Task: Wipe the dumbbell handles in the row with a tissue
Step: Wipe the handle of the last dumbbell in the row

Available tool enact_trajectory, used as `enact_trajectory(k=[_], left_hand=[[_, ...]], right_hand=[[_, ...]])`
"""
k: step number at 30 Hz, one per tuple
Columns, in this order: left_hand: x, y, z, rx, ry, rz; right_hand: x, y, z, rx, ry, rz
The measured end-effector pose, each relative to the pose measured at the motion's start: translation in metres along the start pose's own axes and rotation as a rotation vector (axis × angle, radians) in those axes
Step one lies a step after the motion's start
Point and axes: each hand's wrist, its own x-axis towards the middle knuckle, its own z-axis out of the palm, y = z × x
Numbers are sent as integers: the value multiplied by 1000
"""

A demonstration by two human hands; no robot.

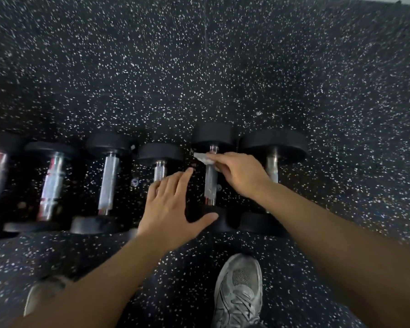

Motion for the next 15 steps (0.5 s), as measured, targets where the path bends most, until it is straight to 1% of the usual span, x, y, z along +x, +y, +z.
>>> enact_trajectory(k=[2, 5, 6, 7, 8, 9, 10, 11, 12, 14, 15], left_hand=[[-2, 2, 5, 17, 23, -4], [-1, 2, 3, 7, 38, -11], [0, 2, 3, 6, 34, -16], [0, 2, 3, 10, 25, -23], [-1, 2, 3, 19, 18, -27], [-1, 2, 3, 32, 20, -24], [-1, 3, 4, 40, 27, -20], [0, 3, 4, 40, 33, -18], [0, 3, 4, 37, 34, -20], [-1, 2, 5, 39, 33, -21], [-1, 2, 5, 41, 36, -22]], right_hand=[[-9, 3, -3, -9, -120, -87], [-21, -1, -8, -55, -395, -180], [-23, -3, -8, -56, -421, -206], [-22, -4, -10, -56, -381, -237], [-19, -4, -13, -34, -271, -254], [-13, -1, -15, 0, -126, -245], [-8, 1, -17, 11, 3, -211], [-1, 3, -18, -15, 85, -168], [5, 3, -17, -67, 110, -127], [12, 0, -11, -173, 53, -74], [12, -2, -8, -180, 30, -61]])
